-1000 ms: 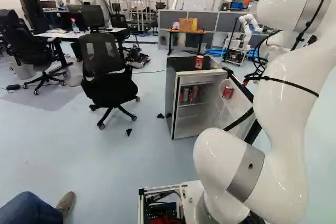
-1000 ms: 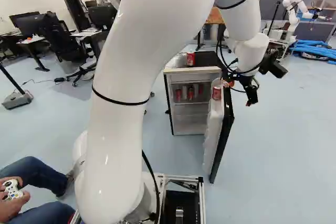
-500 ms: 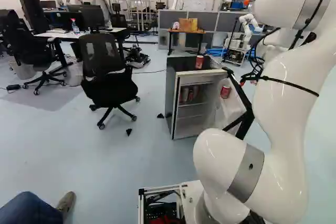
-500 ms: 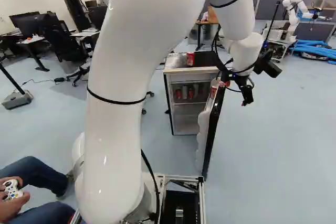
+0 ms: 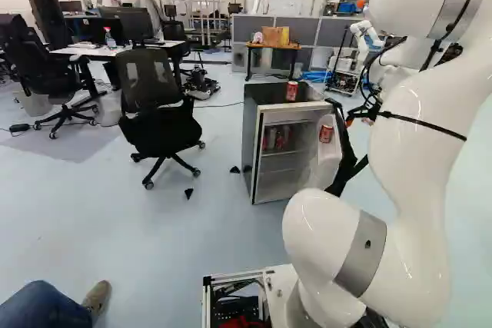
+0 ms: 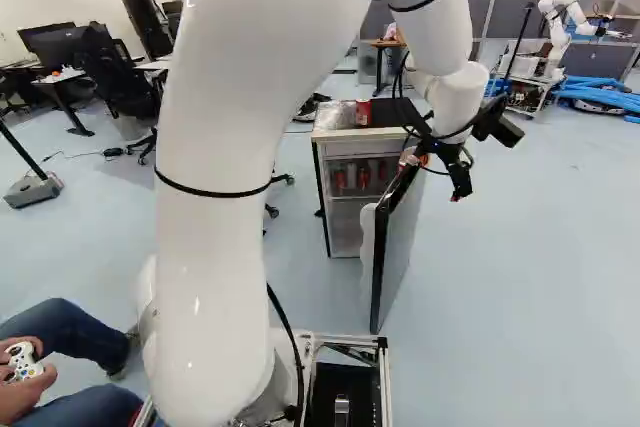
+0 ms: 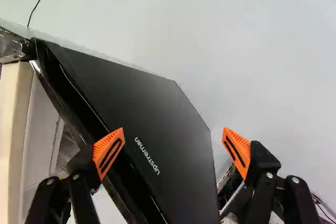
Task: Grab a drink from the fridge
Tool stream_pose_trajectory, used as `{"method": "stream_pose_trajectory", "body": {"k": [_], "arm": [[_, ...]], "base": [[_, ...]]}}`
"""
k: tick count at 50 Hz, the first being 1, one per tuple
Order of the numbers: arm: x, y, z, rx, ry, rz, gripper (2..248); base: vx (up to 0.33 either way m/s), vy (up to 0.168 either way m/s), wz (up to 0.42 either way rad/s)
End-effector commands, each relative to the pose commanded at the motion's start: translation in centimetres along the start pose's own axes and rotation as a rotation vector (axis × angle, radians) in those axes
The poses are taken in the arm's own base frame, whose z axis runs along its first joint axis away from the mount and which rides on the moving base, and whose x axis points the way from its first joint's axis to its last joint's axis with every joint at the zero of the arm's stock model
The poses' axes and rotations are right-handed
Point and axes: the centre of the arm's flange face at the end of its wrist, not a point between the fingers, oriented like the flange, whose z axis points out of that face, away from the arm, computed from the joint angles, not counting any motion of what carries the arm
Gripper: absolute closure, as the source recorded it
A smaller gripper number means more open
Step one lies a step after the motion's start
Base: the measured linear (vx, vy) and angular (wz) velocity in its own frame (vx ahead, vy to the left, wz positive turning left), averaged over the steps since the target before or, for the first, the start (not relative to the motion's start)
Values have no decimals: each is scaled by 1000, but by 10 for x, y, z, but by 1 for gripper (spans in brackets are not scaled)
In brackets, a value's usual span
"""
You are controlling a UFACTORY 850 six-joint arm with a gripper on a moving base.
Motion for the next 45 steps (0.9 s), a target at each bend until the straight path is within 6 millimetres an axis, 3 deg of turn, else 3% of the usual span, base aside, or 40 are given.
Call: {"method": "stream_pose_trajectory", "body": {"k": [45], "arm": [[-39,-22,-6,5,-34,-60,3]], "base": [[0,0,0]]}}
